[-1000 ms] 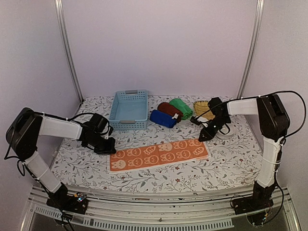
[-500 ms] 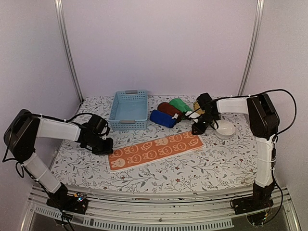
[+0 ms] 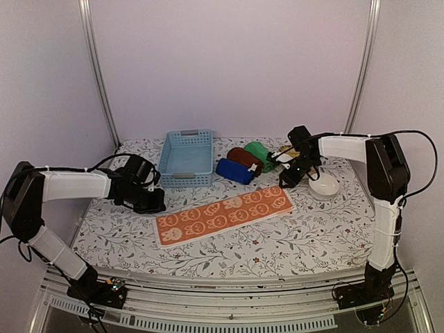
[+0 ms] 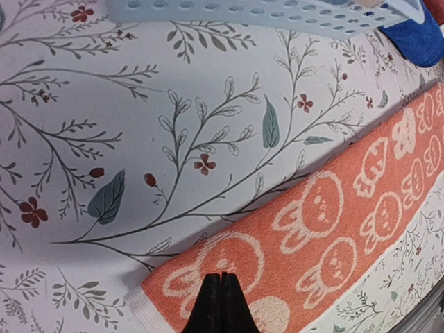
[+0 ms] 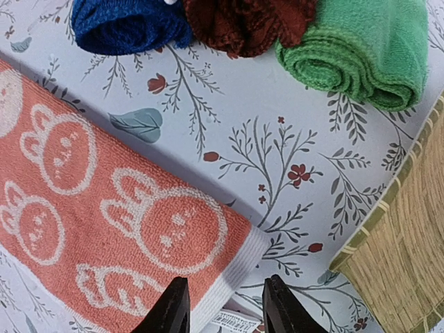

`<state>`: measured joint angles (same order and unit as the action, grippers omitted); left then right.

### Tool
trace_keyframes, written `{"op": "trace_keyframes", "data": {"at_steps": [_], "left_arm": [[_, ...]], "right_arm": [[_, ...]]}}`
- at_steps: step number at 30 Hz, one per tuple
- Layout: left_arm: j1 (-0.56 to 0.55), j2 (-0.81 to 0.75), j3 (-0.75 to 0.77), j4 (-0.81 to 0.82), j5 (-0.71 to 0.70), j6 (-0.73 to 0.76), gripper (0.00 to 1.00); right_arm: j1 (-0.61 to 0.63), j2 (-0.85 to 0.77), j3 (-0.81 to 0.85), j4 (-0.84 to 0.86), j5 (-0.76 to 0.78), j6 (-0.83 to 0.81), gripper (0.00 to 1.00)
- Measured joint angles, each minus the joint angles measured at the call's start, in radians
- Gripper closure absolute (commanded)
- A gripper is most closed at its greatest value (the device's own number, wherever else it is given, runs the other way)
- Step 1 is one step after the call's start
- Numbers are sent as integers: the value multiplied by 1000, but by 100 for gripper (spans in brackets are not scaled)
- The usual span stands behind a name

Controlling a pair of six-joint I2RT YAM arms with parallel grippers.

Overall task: Roll the towels
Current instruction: Move the towel to the center of the board, then pick up the towel from the center of the board.

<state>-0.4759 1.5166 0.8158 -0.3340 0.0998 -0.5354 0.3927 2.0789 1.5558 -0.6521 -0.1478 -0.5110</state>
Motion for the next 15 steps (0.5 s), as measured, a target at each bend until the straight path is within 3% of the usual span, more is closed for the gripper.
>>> {"op": "trace_keyframes", "data": {"at_steps": [15], "left_arm": [[-60, 36, -4, -1, 5, 31, 100]], "right_arm": [[-46, -15, -60, -96, -80, 104, 63]]}}
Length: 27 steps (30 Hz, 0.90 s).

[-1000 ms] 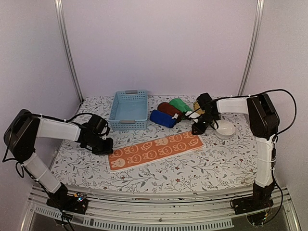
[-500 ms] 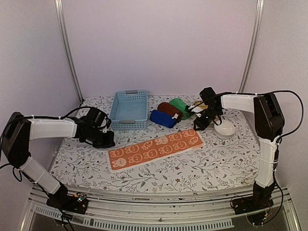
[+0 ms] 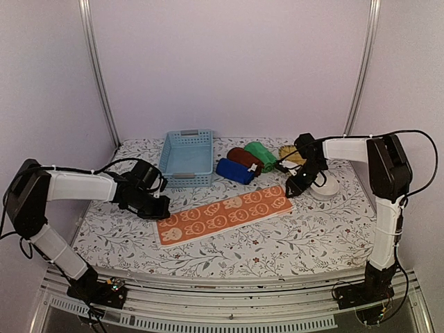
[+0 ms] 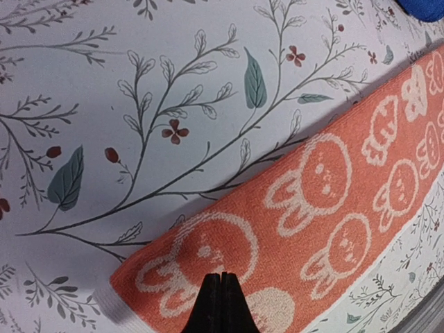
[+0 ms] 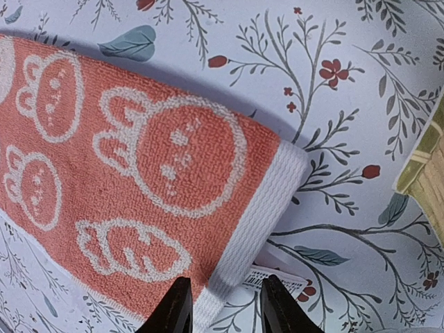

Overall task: Roll the towels
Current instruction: Pick up the towel from the center of the board.

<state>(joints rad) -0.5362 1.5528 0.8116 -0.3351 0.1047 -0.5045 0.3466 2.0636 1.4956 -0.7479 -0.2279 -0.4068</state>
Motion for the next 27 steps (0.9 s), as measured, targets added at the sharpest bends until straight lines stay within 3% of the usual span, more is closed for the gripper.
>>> {"op": "trace_keyframes", "data": {"at_steps": [17, 27], "left_arm": [[-15, 56, -10, 0, -24, 22, 100], [-19, 58, -10, 0, -35, 23, 100]], "right_arm": [[0, 63, 37, 8, 3, 31, 65], [33, 64, 37, 21, 99, 29, 68]]}}
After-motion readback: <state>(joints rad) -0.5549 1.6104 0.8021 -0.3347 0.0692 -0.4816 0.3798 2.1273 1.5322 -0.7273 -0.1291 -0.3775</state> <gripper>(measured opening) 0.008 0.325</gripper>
